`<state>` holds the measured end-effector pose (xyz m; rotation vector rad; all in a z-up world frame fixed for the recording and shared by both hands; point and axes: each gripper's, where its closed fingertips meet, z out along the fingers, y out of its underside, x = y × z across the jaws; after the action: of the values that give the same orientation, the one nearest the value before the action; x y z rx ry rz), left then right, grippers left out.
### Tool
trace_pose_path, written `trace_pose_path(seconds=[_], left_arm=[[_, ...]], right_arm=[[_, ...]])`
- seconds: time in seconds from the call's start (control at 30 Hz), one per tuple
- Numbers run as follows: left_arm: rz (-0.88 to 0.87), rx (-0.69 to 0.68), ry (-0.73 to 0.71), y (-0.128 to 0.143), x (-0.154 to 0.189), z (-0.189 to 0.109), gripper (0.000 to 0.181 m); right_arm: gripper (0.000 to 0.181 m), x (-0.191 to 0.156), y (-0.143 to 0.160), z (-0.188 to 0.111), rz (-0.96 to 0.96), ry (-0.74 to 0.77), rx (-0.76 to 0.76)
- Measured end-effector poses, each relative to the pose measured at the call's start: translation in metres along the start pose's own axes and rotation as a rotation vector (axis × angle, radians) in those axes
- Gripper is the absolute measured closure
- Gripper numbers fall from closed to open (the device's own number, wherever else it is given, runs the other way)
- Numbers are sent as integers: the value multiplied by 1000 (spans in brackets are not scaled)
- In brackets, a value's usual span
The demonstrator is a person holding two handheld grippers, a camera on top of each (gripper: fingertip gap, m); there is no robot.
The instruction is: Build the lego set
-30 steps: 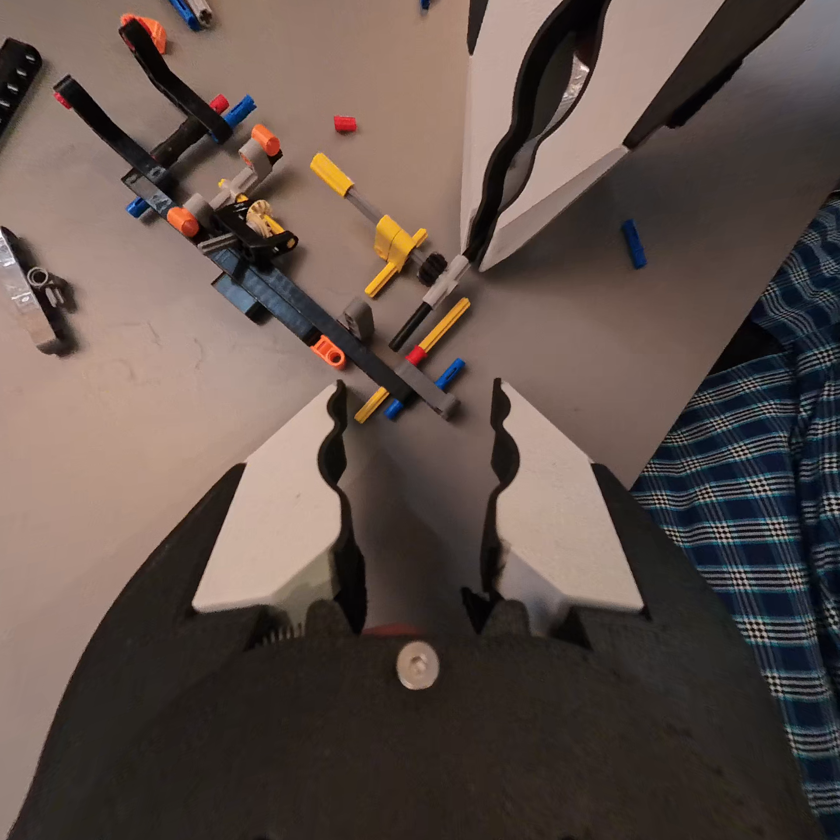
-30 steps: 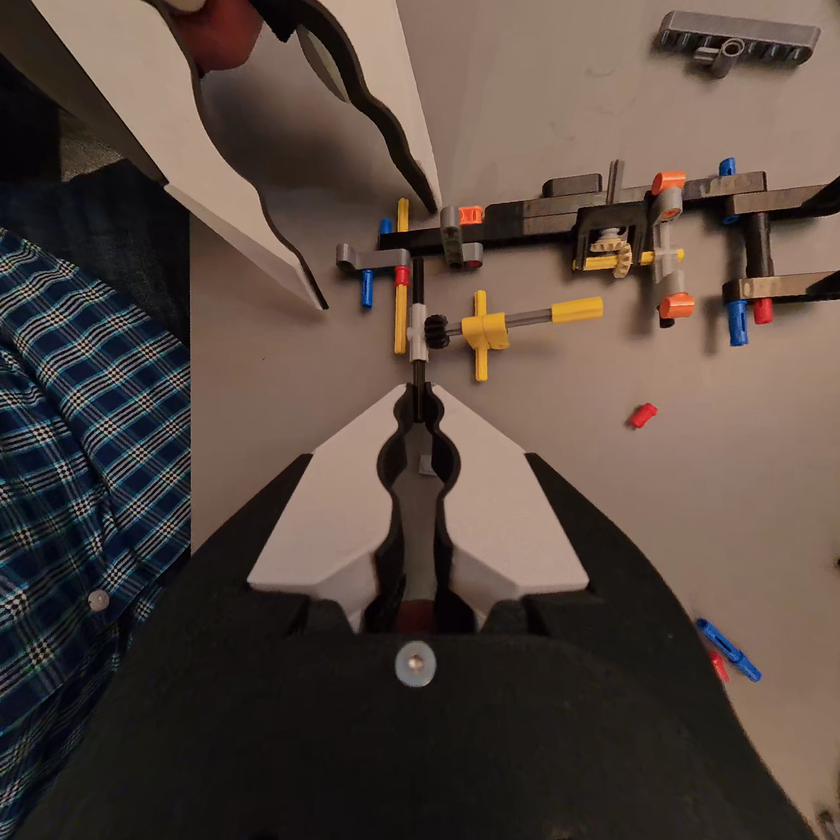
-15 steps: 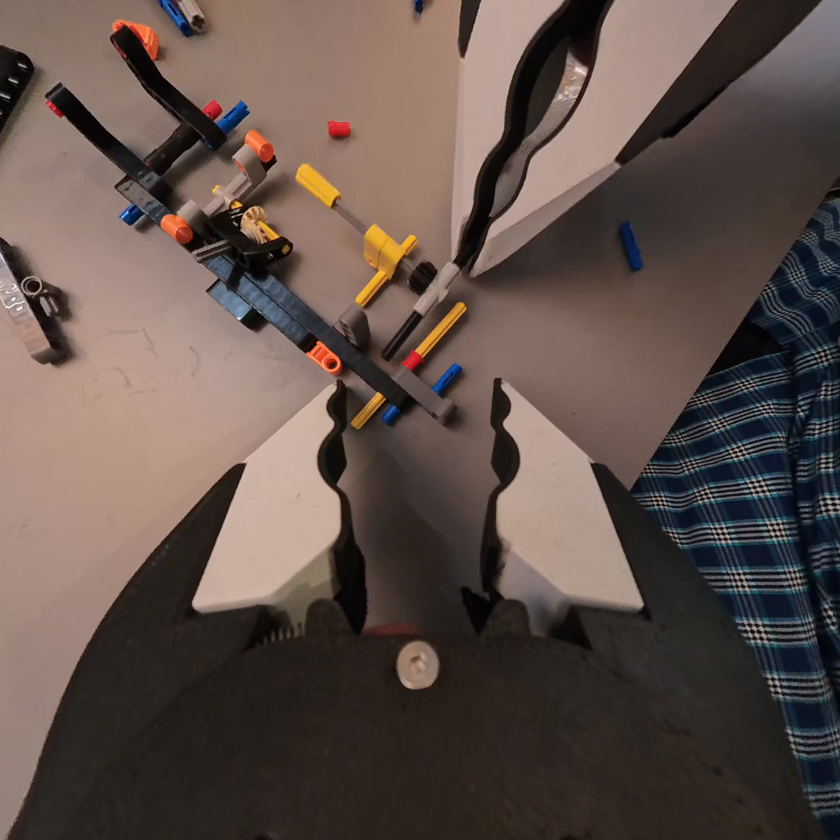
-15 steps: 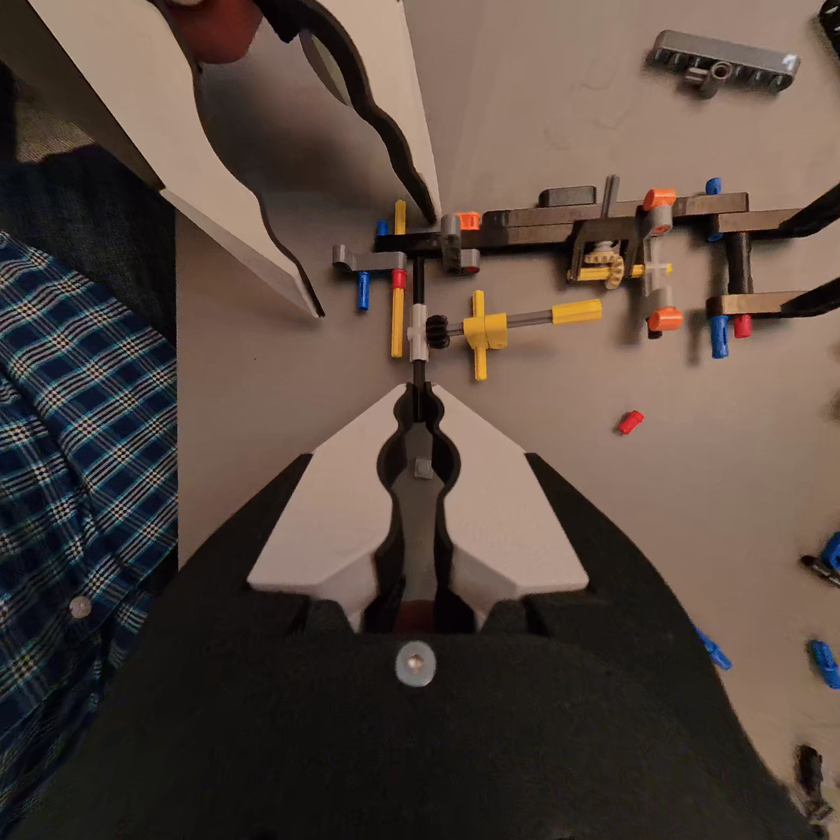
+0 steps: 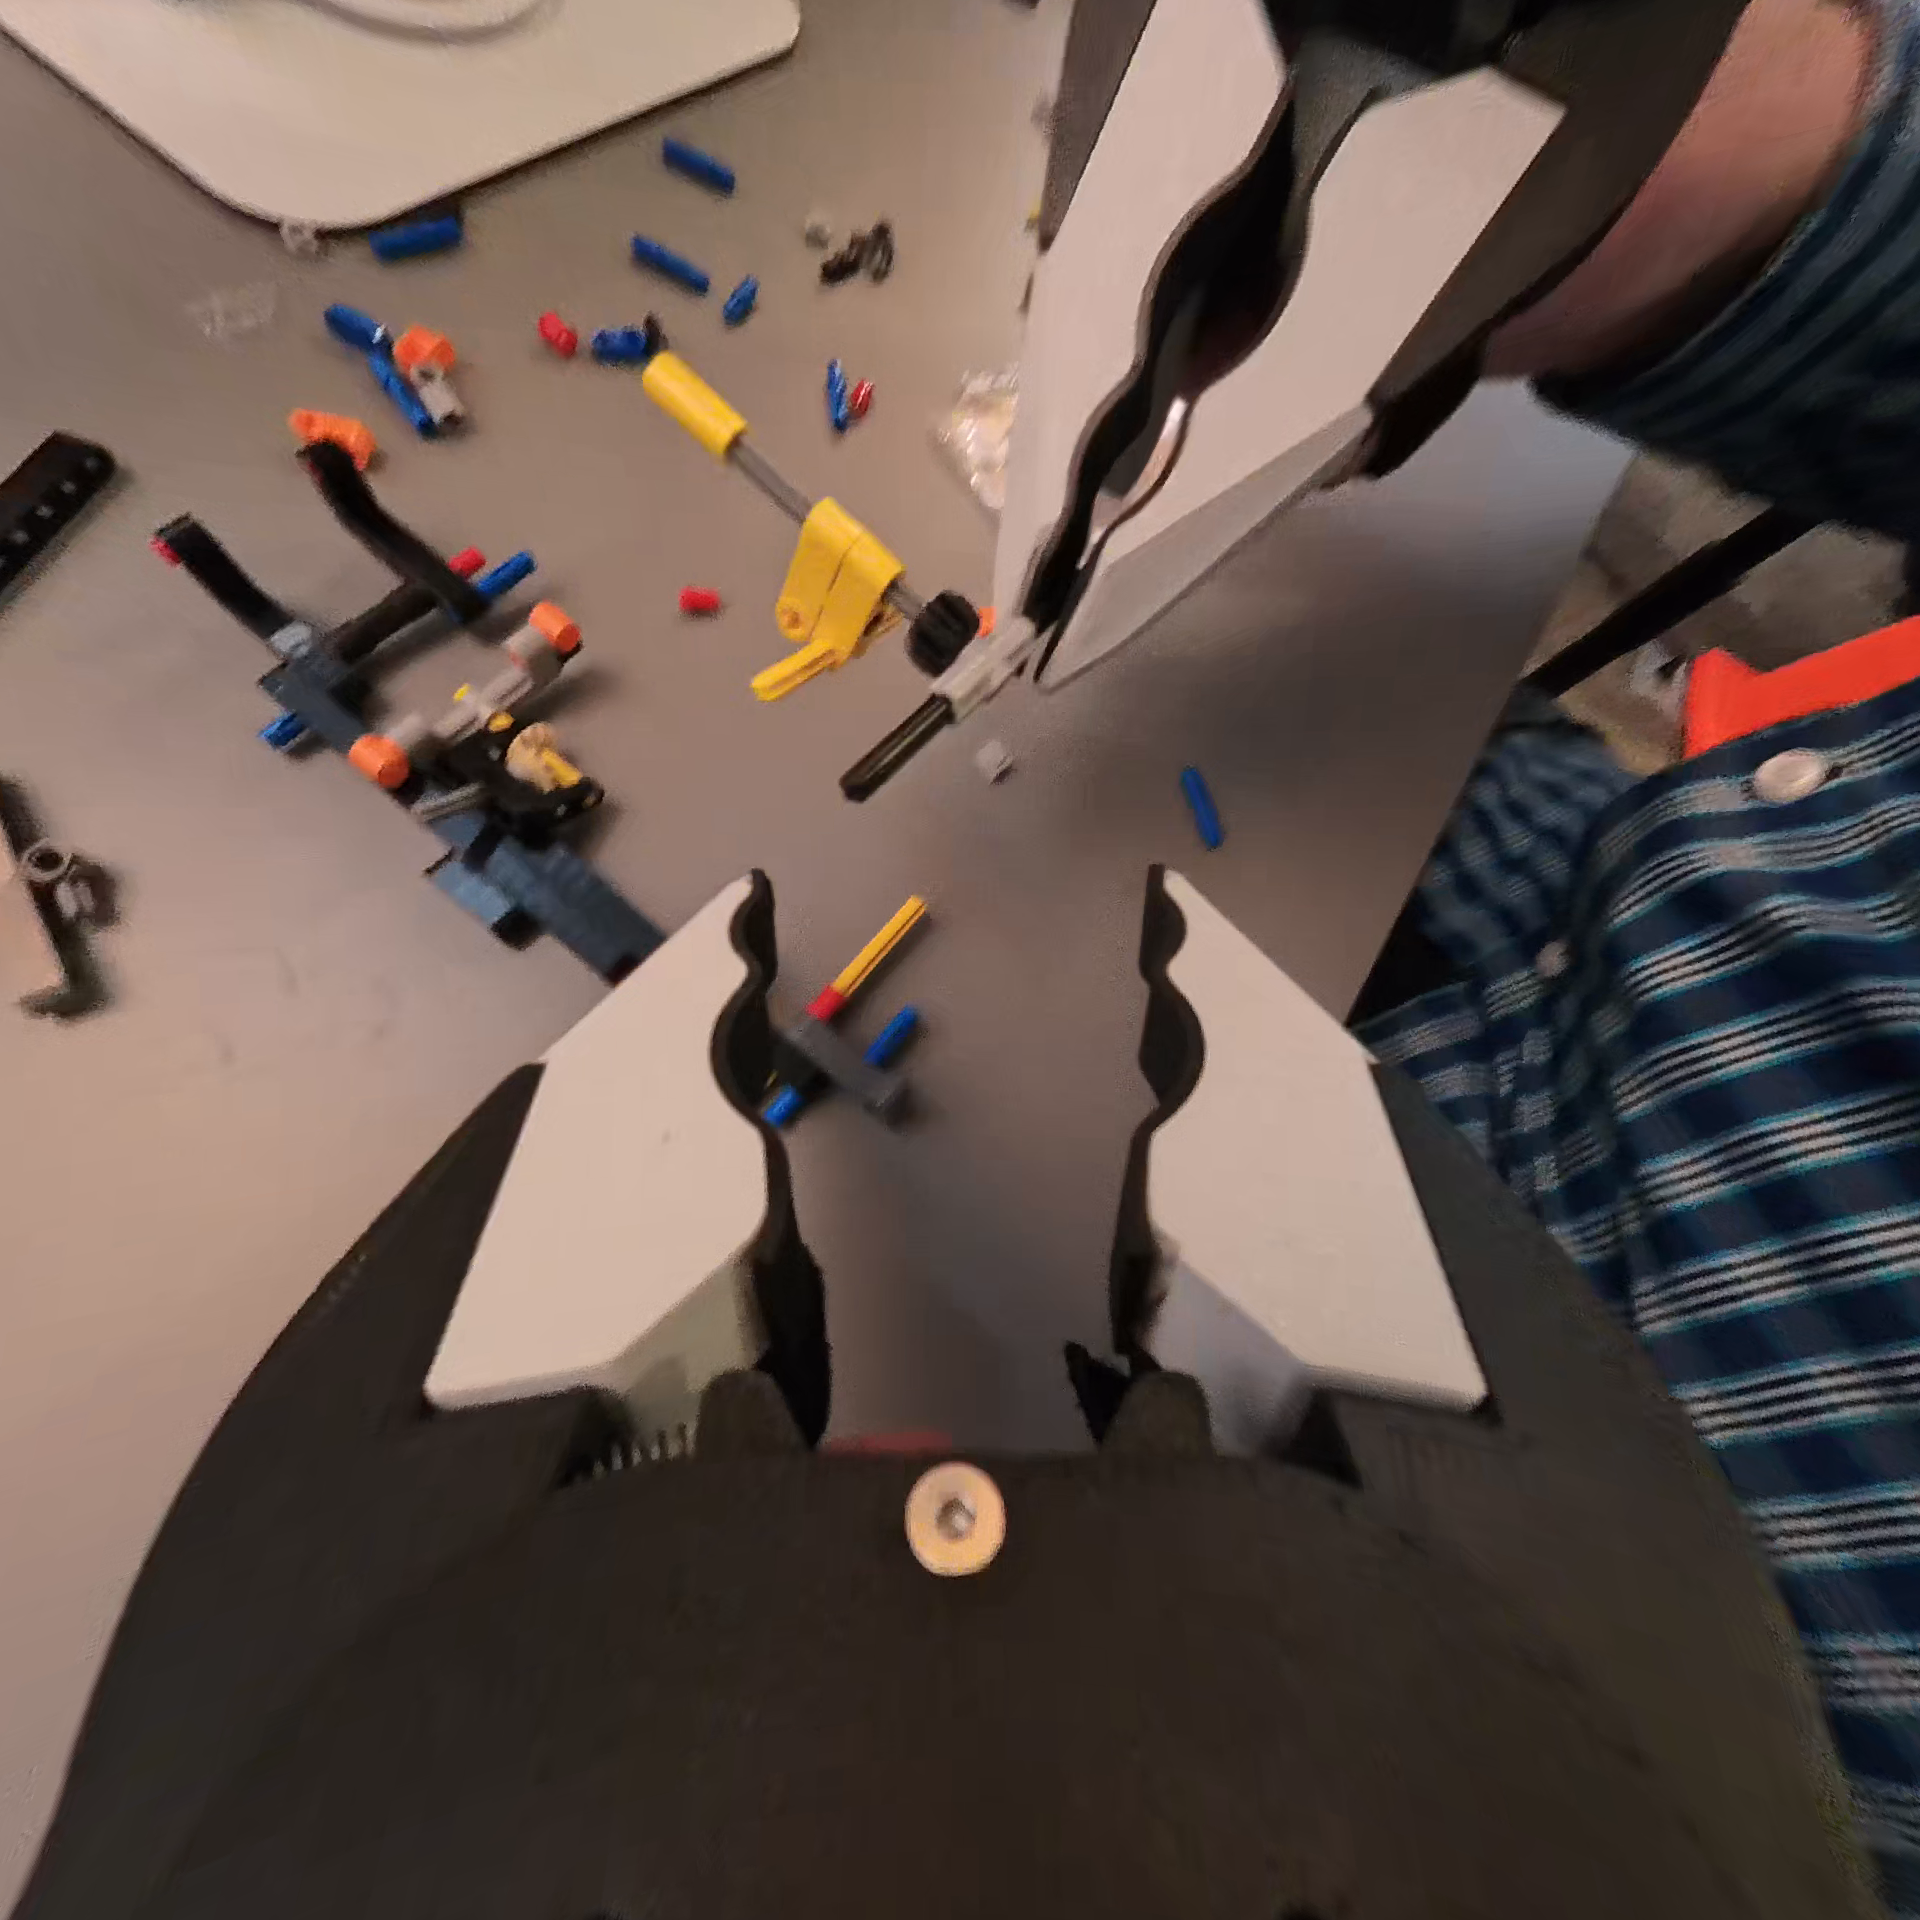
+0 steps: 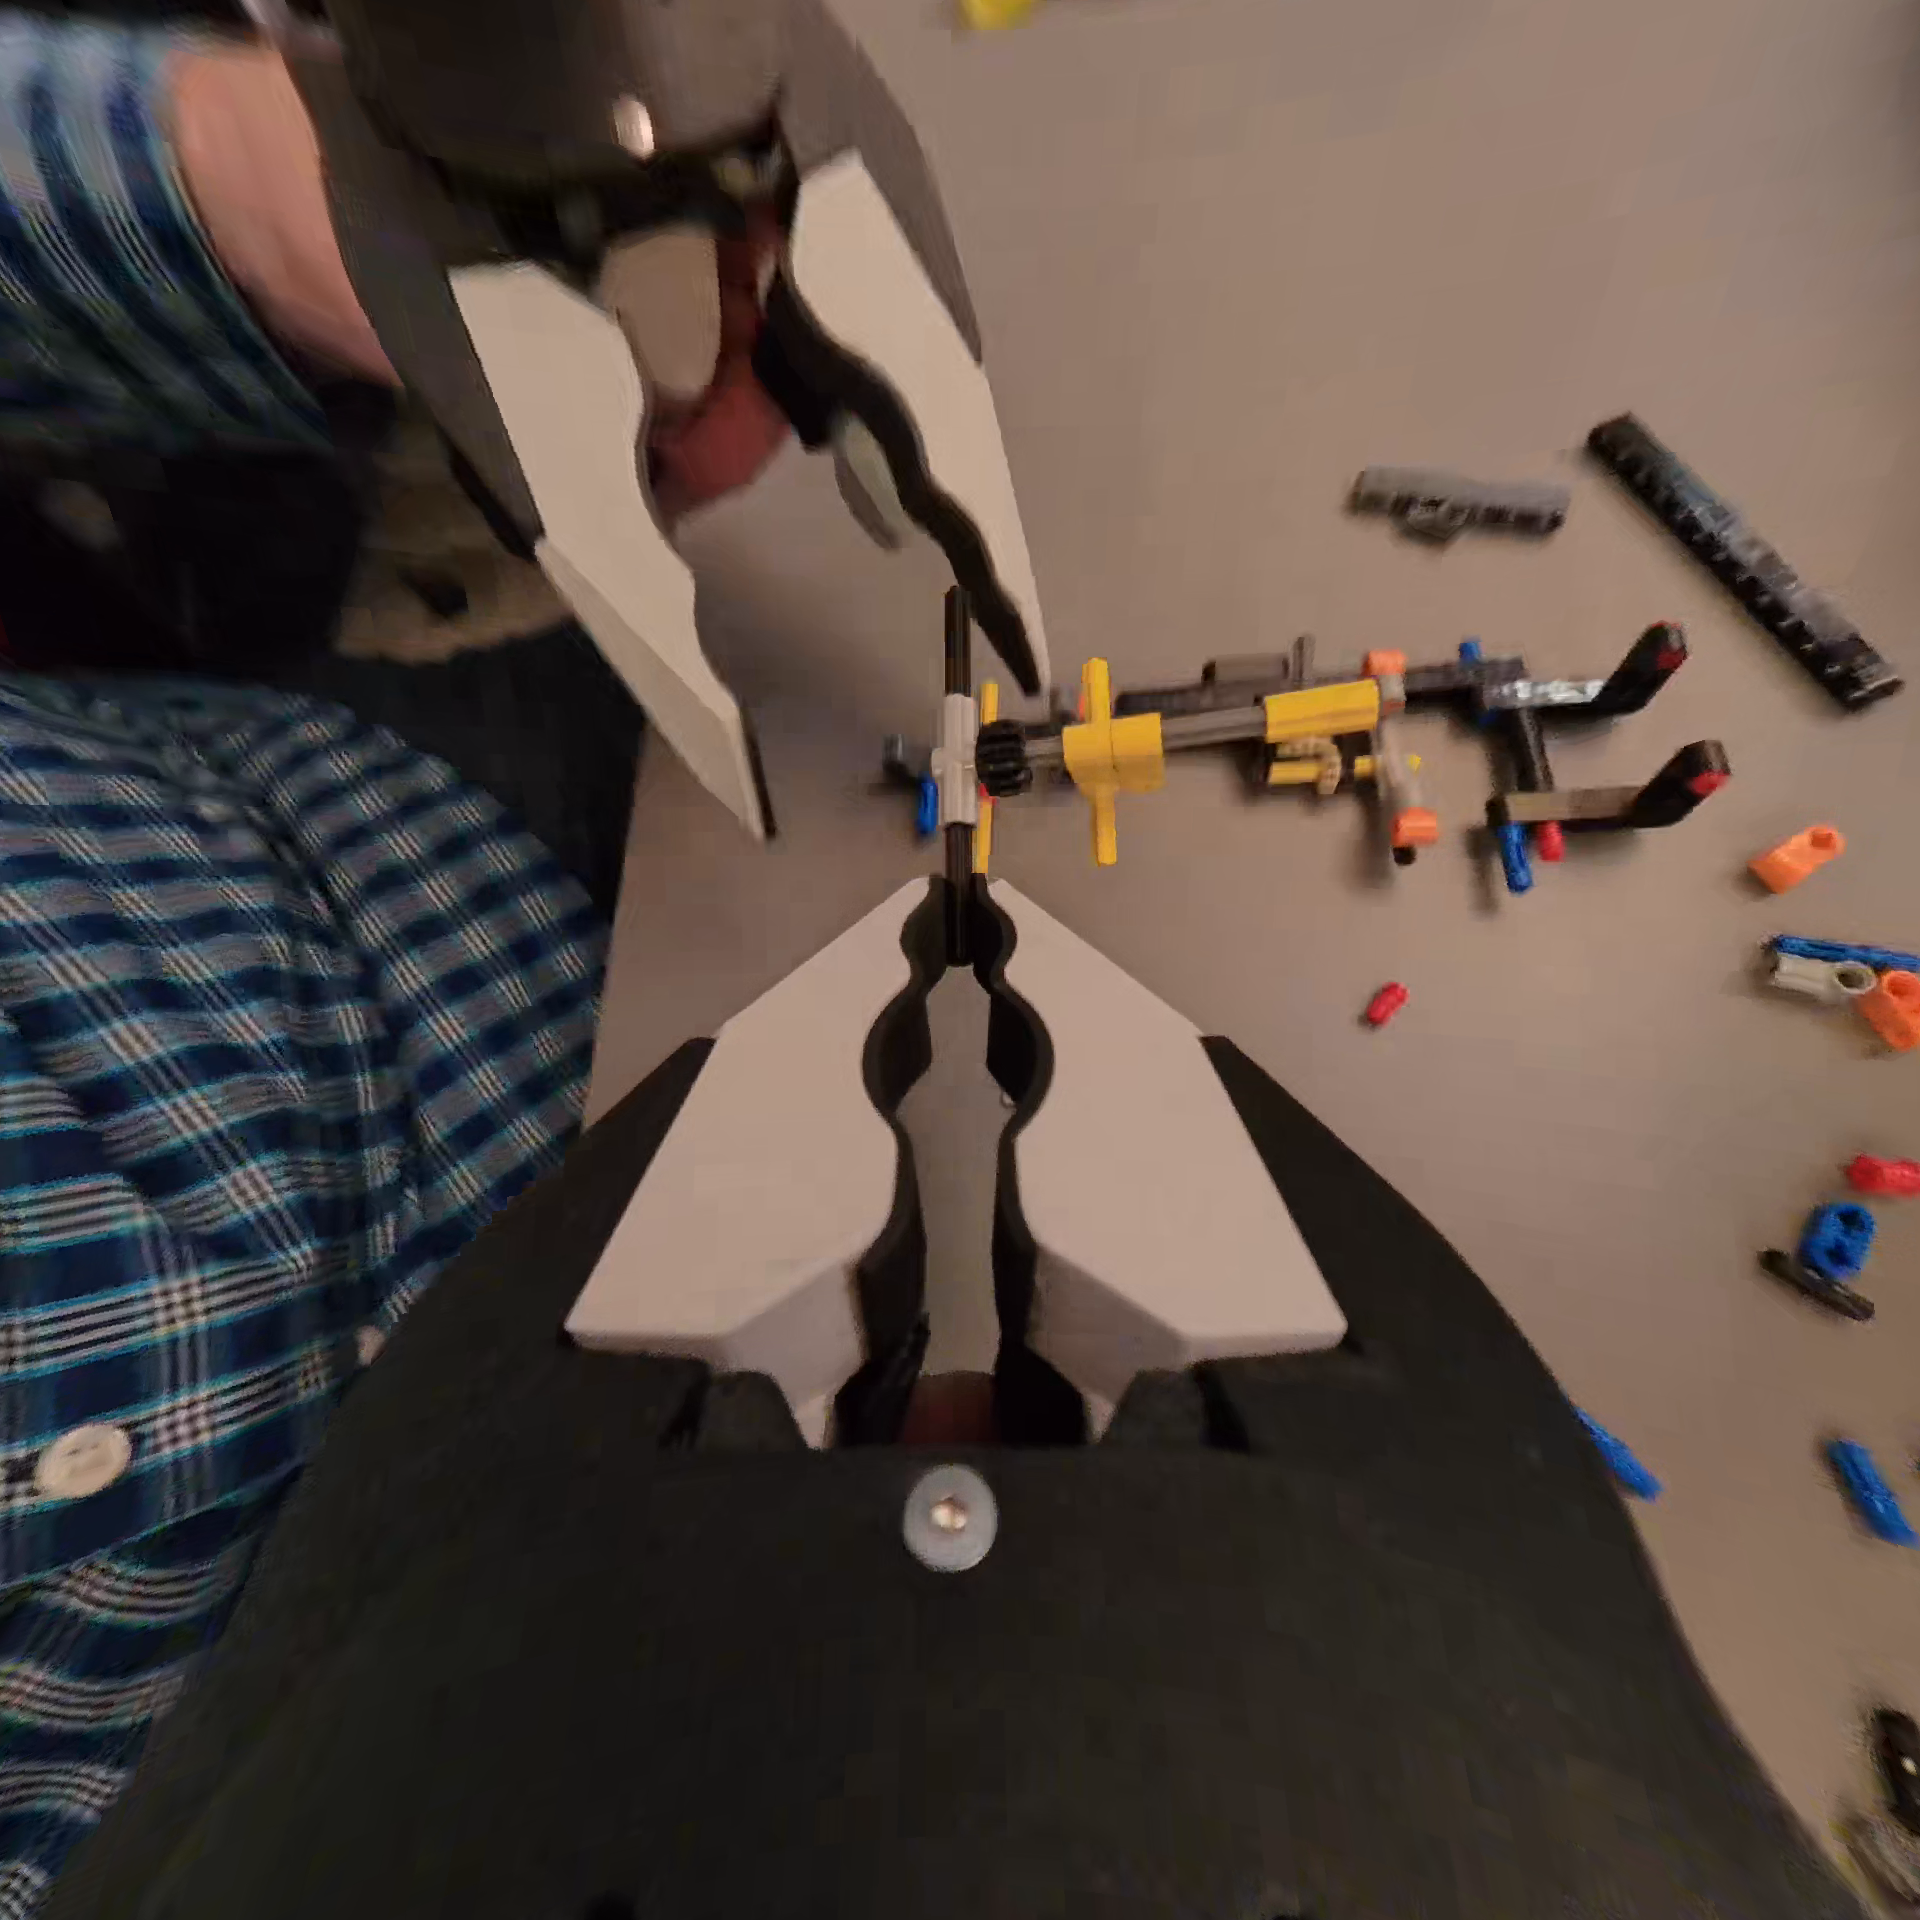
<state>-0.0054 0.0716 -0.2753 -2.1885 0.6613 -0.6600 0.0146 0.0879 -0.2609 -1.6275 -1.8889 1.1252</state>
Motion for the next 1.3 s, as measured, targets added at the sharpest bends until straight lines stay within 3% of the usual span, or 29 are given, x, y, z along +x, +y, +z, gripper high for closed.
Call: trace_pose_path(seconds=[0.03, 0.3, 0.53, 0.8, 1.1, 1.3], left_arm=[[-10, 33, 15, -7, 3, 1, 111], [-83, 137, 116, -31, 19, 9, 104], [-77, 137, 37, -31, 12, 8, 100], [22, 96, -55, -28, 7, 12, 101], [240, -43, -217, -16, -1, 23, 100], [300, -104, -225, -8, 1, 30, 100]], right_arm=[[180, -1, -2, -2, 15, -6, 15], [180, -5, -2, 0, -7, -11, 10], [180, -2, 2, 2, -7, -4, -13], [180, 5, 13, 12, 9, 13, -85], [180, 13, 27, 28, -7, 55, -198], [180, 14, 34, 38, -17, 54, -235]])
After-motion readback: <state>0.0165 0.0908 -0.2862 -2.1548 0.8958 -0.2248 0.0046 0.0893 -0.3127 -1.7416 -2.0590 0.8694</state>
